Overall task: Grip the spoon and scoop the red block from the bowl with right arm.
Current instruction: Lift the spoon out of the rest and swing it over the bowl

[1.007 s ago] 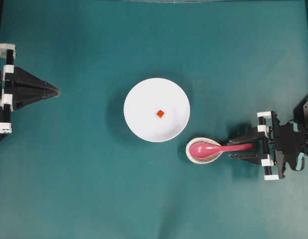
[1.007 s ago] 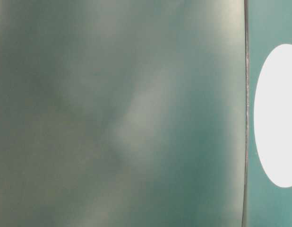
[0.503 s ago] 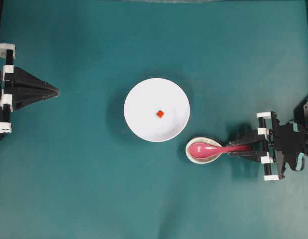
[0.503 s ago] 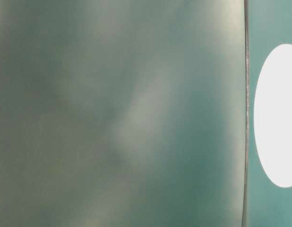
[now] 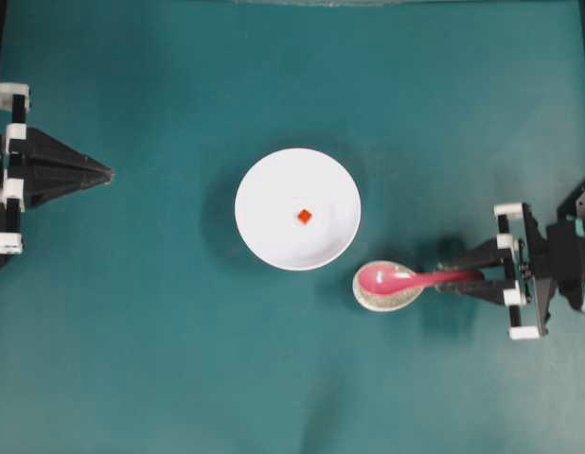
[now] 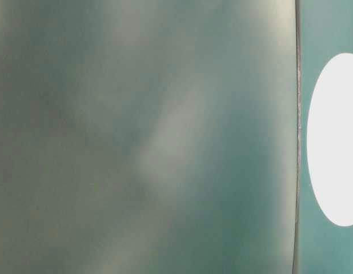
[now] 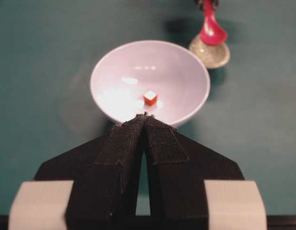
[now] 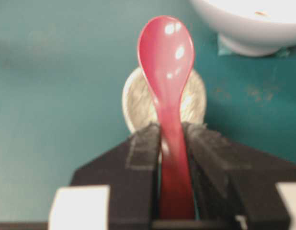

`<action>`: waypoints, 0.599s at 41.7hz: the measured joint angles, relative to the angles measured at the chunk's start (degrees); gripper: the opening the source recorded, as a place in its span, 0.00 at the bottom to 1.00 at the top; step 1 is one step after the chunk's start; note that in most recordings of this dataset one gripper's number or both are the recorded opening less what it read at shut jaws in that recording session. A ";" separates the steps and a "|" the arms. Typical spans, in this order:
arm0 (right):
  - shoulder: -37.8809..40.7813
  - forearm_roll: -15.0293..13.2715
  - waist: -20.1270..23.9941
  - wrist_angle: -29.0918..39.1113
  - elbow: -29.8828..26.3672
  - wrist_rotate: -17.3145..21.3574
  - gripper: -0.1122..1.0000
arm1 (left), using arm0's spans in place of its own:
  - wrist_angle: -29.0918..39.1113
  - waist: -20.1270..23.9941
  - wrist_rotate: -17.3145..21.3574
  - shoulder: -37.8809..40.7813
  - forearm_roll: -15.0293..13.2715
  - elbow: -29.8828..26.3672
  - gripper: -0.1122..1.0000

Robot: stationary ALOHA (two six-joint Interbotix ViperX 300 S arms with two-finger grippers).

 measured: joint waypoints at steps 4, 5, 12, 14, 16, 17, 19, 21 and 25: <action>-3.96 -0.09 -1.85 3.60 -0.88 -2.64 0.31 | 0.00 0.00 0.00 0.00 0.00 0.09 0.10; -5.10 -0.09 -2.37 4.83 -1.14 -3.43 0.31 | 0.00 0.00 0.00 -0.09 0.00 0.00 0.10; -12.66 0.00 -6.77 13.80 -3.60 -10.37 0.31 | 0.00 0.00 0.00 0.00 0.00 0.09 0.10; -15.03 -0.09 -8.44 16.96 -4.66 -12.39 0.31 | 0.00 0.00 0.00 0.00 0.00 0.09 0.10; -17.31 0.00 -10.28 20.48 -5.80 -14.41 0.31 | 0.00 0.00 0.00 -0.09 -0.09 0.09 0.10; -18.37 0.00 -11.16 22.15 -6.42 -15.21 0.31 | 0.00 0.00 0.00 0.00 0.00 0.00 0.10; -20.48 0.00 -13.01 26.02 -7.73 -16.96 0.31 | 0.00 0.00 0.00 0.00 0.00 0.00 0.10; -22.50 0.00 -15.03 30.06 -9.14 -18.63 0.31 | 0.00 0.00 0.00 0.00 -0.09 0.00 0.10; -25.84 0.00 -19.07 38.67 -12.48 -21.18 0.31 | 0.00 0.00 0.00 0.00 -0.09 0.09 0.10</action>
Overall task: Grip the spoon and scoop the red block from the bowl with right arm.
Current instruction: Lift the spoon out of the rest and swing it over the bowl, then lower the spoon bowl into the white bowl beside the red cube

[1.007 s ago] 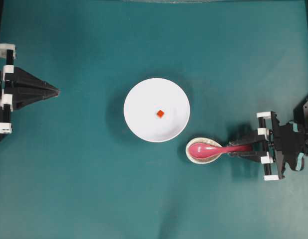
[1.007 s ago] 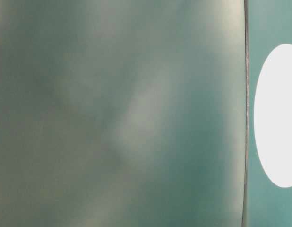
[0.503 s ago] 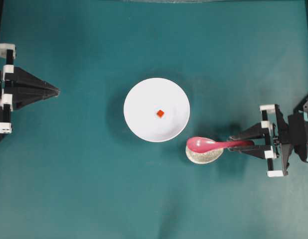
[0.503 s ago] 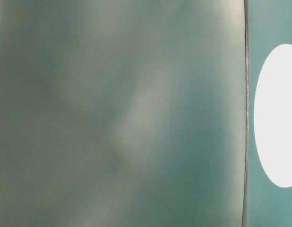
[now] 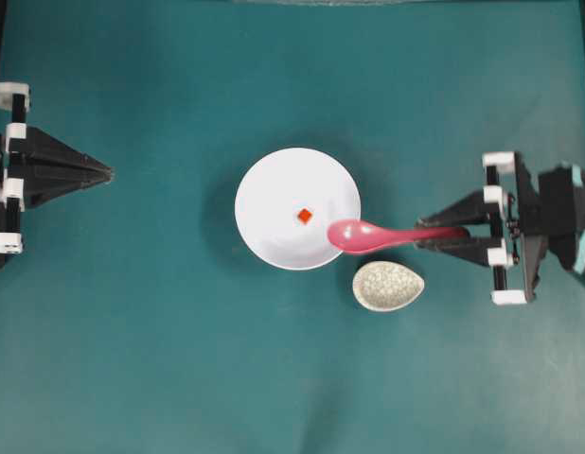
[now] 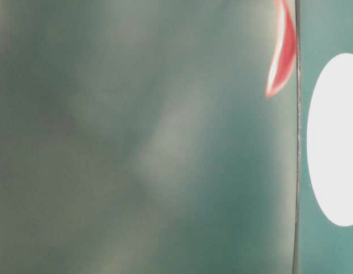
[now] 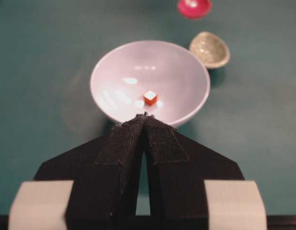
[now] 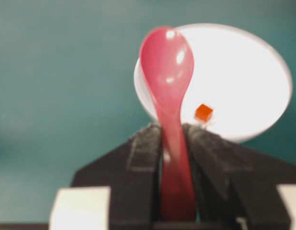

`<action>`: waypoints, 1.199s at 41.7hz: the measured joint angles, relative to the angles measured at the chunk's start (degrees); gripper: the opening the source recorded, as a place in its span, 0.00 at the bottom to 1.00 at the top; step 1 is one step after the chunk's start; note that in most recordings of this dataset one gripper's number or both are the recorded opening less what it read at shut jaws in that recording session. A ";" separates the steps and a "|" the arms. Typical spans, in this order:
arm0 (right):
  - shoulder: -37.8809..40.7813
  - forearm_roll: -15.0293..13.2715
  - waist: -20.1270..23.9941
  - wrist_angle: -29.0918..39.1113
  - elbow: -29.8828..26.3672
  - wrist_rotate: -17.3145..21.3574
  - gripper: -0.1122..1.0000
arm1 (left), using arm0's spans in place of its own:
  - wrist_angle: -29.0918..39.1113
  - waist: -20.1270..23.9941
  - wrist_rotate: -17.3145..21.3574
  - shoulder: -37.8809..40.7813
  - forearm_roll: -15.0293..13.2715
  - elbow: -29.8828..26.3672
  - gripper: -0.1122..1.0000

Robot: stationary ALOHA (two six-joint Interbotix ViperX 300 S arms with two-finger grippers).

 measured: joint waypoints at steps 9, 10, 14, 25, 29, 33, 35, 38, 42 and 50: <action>-3.25 -0.18 -8.09 16.96 -7.29 -1.93 0.31 | 0.00 0.00 0.00 0.00 0.09 0.00 0.10; -3.25 -0.26 -8.88 18.28 -8.00 -2.02 0.31 | 0.00 0.00 0.00 0.00 0.00 -0.09 0.10; -3.16 -0.88 -11.25 23.20 -10.55 -2.02 0.31 | -0.09 0.00 0.00 0.00 0.00 -0.09 0.10; -2.72 -1.76 -17.14 35.33 -16.17 -1.93 0.31 | 0.00 0.00 0.00 -0.18 0.09 0.00 0.10; -2.02 -1.76 -18.81 39.38 -18.19 -1.58 0.31 | 0.00 0.00 0.00 -0.18 0.09 -0.09 0.10; -1.14 -1.85 -19.51 42.71 -19.78 -1.49 0.31 | 0.00 0.00 -0.09 -0.18 0.09 0.00 0.10; -0.53 -1.85 -19.78 44.74 -20.74 -1.49 0.31 | 0.00 0.00 0.00 -0.18 0.09 0.00 0.10; 0.62 -1.93 -20.21 47.29 -21.88 -1.49 0.31 | 0.00 0.00 0.00 -0.18 0.00 0.09 0.10; 2.20 -1.93 -20.74 50.19 -23.29 -1.49 0.31 | -0.09 0.00 0.00 -0.26 0.00 0.18 0.10; 6.42 -1.93 -21.18 53.79 -26.19 -1.58 0.31 | -0.18 0.00 0.00 -0.35 0.09 0.35 0.10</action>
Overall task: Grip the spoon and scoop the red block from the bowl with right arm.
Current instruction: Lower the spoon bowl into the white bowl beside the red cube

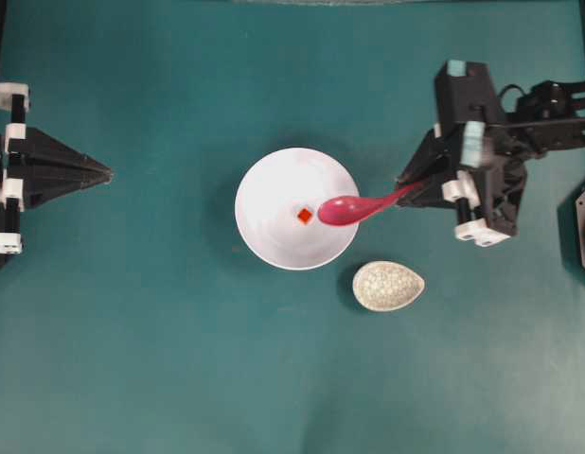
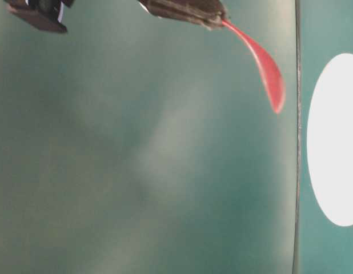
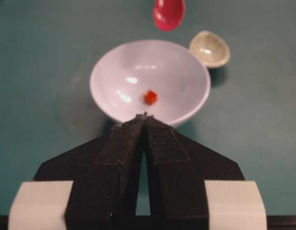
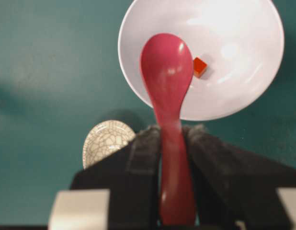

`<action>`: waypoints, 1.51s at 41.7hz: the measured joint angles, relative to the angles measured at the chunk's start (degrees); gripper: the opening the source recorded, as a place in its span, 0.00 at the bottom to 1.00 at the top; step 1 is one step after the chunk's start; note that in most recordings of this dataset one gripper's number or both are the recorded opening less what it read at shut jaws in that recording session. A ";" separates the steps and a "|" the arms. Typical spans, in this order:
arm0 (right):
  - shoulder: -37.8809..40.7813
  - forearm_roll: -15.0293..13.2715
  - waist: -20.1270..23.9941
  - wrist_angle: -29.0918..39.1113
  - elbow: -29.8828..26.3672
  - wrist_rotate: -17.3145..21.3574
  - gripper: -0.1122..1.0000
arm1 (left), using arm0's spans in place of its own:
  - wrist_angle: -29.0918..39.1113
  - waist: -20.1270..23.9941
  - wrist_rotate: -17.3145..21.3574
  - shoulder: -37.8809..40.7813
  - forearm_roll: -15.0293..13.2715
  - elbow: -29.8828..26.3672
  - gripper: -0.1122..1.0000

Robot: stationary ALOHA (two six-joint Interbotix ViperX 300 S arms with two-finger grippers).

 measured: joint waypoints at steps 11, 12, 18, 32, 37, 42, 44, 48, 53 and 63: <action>4.66 -2.20 -0.53 2.81 -3.96 0.09 0.31 | -1.93 0.00 0.00 0.00 0.00 0.26 0.10; 4.92 -2.55 -0.53 3.25 -4.39 0.09 0.31 | -2.11 0.00 0.00 0.00 0.00 0.26 0.10; 6.06 -4.39 -0.53 5.89 -5.98 0.09 0.31 | -3.16 0.00 0.00 0.00 -0.09 0.70 0.10; 7.65 -5.71 -0.62 9.84 -7.38 0.18 0.31 | -3.16 0.00 0.00 0.00 0.00 1.14 0.10; 9.05 -5.89 -0.88 10.90 -8.61 1.05 0.31 | -3.25 0.00 0.00 0.00 -0.09 1.32 0.10; 10.63 -6.42 -1.49 12.13 -10.55 3.34 0.31 | -3.16 0.00 0.00 0.00 0.00 1.58 0.10; 11.25 -6.68 -1.67 12.92 -11.25 4.48 0.31 | -3.16 0.00 0.00 0.00 0.00 1.67 0.10; 12.57 -7.91 -1.85 15.21 -12.66 6.33 0.31 | -3.25 0.00 0.00 0.00 0.00 1.67 0.10; 14.06 -10.02 -1.85 18.28 -14.50 7.73 0.31 | -3.25 0.00 0.00 0.00 0.00 1.67 0.10; 16.70 -11.95 -1.85 21.18 -17.58 8.35 0.31 | -3.16 0.00 -0.09 0.00 0.00 1.76 0.10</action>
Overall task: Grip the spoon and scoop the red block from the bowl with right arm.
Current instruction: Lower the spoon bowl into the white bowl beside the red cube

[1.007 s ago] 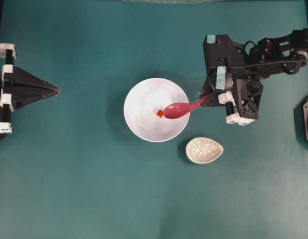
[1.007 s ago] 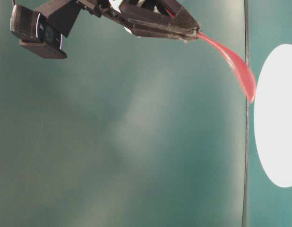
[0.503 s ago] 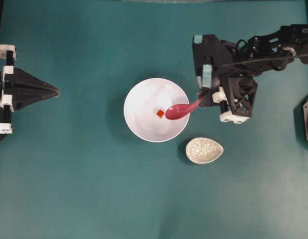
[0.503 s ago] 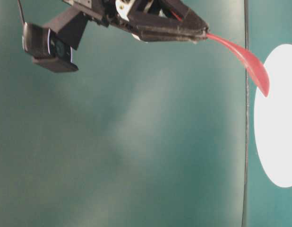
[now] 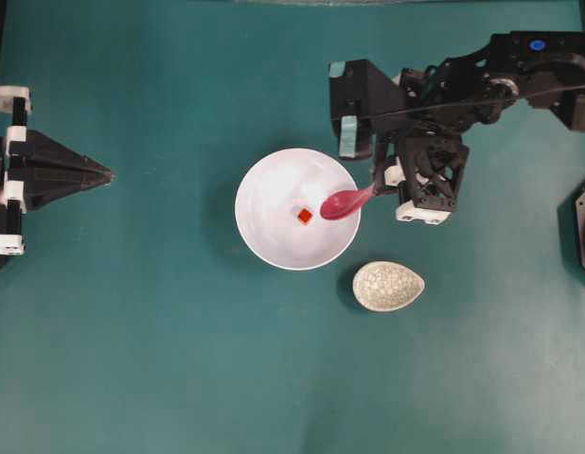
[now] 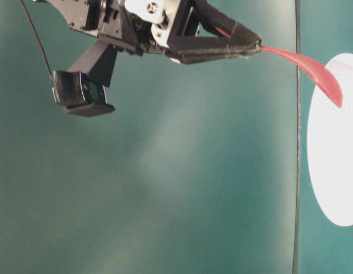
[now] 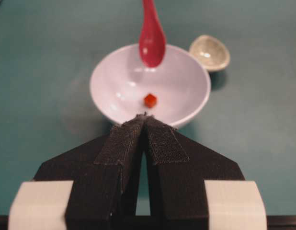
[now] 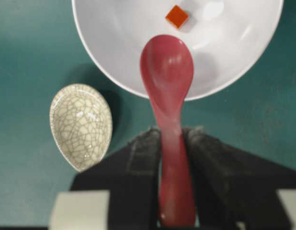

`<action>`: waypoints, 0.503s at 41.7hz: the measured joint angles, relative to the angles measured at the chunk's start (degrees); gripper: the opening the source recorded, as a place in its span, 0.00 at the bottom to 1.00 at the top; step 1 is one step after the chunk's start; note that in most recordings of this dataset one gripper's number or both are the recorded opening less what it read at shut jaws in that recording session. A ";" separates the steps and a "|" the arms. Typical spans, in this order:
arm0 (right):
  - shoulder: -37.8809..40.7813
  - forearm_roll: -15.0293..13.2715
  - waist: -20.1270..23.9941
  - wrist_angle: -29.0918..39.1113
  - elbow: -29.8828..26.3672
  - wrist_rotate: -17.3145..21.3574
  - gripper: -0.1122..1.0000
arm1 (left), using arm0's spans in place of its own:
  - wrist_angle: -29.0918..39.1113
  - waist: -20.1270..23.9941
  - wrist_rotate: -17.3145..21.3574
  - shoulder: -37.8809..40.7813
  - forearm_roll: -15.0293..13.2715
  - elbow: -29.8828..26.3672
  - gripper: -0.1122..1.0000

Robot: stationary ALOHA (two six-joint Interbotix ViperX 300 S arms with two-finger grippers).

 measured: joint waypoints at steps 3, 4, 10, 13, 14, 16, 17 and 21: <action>0.88 -0.09 0.00 0.44 -0.97 -0.09 0.31 | 0.00 0.00 0.09 0.00 0.00 0.09 0.10; 1.23 -0.09 0.00 0.62 -1.23 0.00 0.31 | -0.09 0.00 0.09 0.00 -0.09 0.00 0.10; 2.99 -0.18 -0.09 2.29 -2.81 -0.09 0.31 | -0.09 0.00 0.09 0.00 -0.09 0.18 0.10; 3.69 -0.35 0.00 3.08 -3.25 -0.09 0.31 | -0.09 0.00 0.09 0.00 -0.09 0.26 0.10; 3.87 -0.44 0.00 3.25 -3.34 0.00 0.31 | 0.00 0.00 0.09 0.00 -0.09 0.26 0.10; 4.39 -0.79 0.00 3.43 -3.52 -0.09 0.31 | 0.00 0.00 0.09 0.00 0.00 0.26 0.10; 4.57 -0.88 0.00 3.43 -3.52 0.00 0.31 | 0.00 0.00 0.09 0.00 0.00 0.35 0.10; 5.19 -1.23 0.00 3.43 -3.60 -0.09 0.31 | 0.00 0.00 0.09 0.00 0.00 0.26 0.10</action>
